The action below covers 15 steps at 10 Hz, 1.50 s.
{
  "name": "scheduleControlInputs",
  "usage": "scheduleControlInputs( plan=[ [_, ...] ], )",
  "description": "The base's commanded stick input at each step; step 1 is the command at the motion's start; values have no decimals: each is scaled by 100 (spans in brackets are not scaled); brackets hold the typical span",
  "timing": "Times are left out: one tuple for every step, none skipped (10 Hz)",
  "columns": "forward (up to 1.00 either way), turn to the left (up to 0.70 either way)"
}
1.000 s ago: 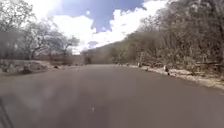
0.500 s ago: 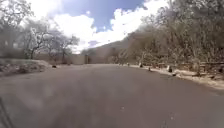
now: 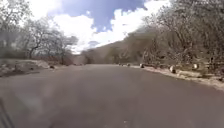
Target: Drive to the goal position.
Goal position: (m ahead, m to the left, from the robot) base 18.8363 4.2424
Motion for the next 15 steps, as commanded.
scheduleControlInputs(
  plan=[
    [70,0],
    [70,0],
    [70,0],
    [70,0],
    [70,0],
    [70,0],
    [70,0],
    [70,0],
    [70,0],
    [70,0],
    [70,0],
    [70,0],
    [70,0],
    [70,0],
    [70,0]
  ],
)
